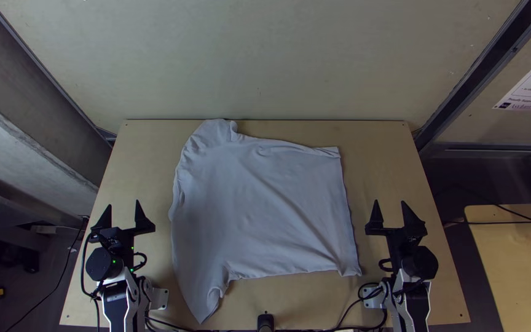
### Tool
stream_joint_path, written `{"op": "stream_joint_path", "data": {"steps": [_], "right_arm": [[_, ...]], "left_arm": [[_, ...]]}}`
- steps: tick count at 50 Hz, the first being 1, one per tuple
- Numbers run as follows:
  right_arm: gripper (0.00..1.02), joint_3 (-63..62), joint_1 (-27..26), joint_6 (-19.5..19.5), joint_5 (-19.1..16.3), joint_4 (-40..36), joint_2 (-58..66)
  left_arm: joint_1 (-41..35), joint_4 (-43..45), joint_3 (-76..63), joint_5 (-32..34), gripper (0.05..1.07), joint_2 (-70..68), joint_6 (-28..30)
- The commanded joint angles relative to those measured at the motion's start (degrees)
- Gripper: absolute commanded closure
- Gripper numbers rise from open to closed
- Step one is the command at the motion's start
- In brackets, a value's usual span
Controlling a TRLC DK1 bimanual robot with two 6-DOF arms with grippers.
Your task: Fold the t-shirt
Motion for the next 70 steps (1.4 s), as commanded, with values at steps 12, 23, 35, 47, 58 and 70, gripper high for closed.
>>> {"op": "stream_joint_path", "data": {"steps": [12,23,35,47,58,70], "right_arm": [[0.03,-0.34,-0.23,-0.81,0.41,-1.42,-0.16],[0.03,-0.34,-0.23,-0.81,0.41,-1.42,-0.16],[0.03,-0.34,-0.23,-0.81,0.41,-1.42,-0.16],[0.03,-0.34,0.04,-0.64,0.41,-1.42,-0.16],[0.03,-0.34,4.43,1.65,0.50,-0.89,-0.34],[0.03,2.83,3.99,1.21,0.67,0.25,-0.25]], "left_arm": [[0.25,-1.68,-2.30,0.24,0.10,-0.60,-0.21],[0.25,-1.68,-2.39,0.24,0.10,-0.60,-0.21],[0.25,-1.68,-2.39,0.24,0.10,-0.60,-0.21],[0.34,-1.68,-2.39,0.24,0.10,-0.60,-0.21],[1.57,-1.68,-2.39,0.24,0.10,-0.60,0.23],[1.75,-1.50,-0.90,0.24,0.10,-0.60,1.55]]}}
